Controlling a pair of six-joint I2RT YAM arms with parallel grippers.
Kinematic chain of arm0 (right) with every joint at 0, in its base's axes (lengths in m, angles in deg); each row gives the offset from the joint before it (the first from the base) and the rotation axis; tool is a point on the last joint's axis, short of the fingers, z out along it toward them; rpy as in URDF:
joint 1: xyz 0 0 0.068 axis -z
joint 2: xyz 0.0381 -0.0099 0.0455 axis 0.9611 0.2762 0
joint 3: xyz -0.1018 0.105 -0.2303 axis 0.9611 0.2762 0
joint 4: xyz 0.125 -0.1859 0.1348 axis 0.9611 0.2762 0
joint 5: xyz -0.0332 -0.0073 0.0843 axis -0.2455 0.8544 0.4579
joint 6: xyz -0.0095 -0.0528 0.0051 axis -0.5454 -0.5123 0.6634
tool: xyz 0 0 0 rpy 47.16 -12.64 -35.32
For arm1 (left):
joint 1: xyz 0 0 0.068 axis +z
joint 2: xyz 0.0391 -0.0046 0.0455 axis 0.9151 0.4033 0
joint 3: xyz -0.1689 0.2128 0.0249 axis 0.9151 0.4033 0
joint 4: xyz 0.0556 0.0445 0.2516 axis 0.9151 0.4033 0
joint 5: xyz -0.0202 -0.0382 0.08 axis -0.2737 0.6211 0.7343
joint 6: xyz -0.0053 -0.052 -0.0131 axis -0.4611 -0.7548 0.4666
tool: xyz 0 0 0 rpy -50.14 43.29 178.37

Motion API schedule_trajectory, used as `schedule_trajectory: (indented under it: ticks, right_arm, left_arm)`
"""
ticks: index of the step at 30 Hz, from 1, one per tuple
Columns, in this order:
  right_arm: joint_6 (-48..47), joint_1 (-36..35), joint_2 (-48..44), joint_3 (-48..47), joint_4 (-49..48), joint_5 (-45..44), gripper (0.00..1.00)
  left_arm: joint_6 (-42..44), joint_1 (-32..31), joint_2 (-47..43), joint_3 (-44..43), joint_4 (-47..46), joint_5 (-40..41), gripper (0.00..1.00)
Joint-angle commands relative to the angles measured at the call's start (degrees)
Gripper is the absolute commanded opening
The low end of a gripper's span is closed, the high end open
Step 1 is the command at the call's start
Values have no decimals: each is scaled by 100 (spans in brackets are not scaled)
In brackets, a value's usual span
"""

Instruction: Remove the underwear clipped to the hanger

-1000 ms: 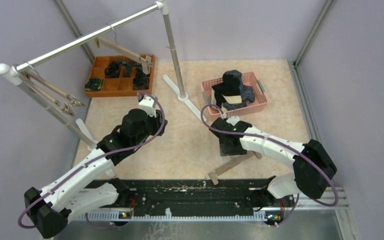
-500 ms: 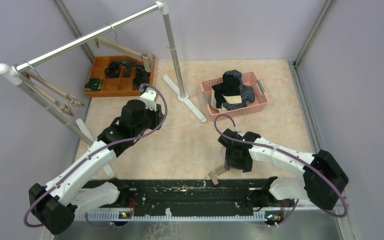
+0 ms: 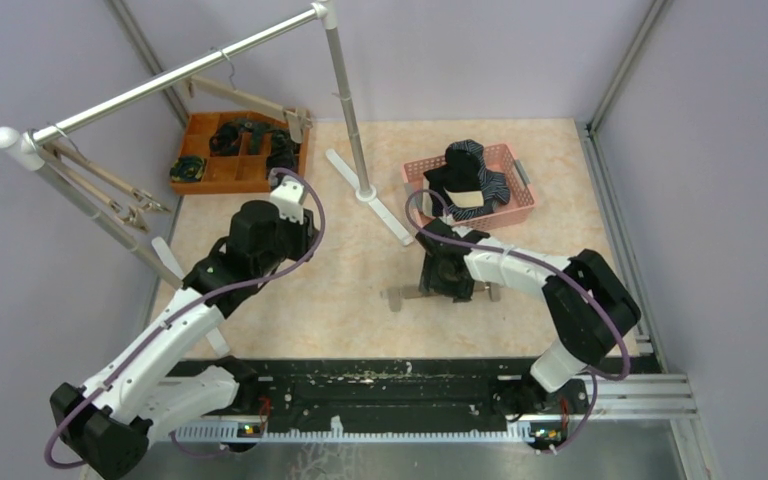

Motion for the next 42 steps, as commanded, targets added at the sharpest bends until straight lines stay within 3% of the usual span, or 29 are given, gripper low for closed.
schedule_trajectory:
  ticks: [1,9,27,42]
  right_arm:
    - [-39,355,417,-104,-555,-824,67]
    - [121,826,646,-287,-722,-1696,68]
    - [39,1175,-362,-634,-1013,-2461,66]
    - [464,1095,966,-1245,-832,-2176,65]
  left_arm:
    - [-1,60,-209,-52,139,158,41]
    - [65,111,-91,-65,162,178,41]
    - [166,315,299,-105,-179,-110,41]
    - [606,615,590,-294,-406,-418,40]
